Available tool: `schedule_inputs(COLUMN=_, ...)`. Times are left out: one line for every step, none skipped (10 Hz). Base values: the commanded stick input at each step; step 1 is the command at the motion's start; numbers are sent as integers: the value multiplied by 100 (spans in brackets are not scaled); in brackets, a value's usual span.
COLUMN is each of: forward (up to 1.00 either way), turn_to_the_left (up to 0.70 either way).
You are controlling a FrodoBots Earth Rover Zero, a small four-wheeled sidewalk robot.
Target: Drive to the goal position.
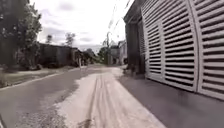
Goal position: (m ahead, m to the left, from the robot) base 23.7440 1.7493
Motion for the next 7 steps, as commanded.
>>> schedule_inputs(forward=70, turn_to_the_left=1)
schedule_inputs(forward=70, turn_to_the_left=1)
schedule_inputs(forward=70, turn_to_the_left=1)
schedule_inputs(forward=70, turn_to_the_left=1)
schedule_inputs(forward=70, turn_to_the_left=1)
schedule_inputs(forward=70, turn_to_the_left=1)
schedule_inputs(forward=70, turn_to_the_left=1)
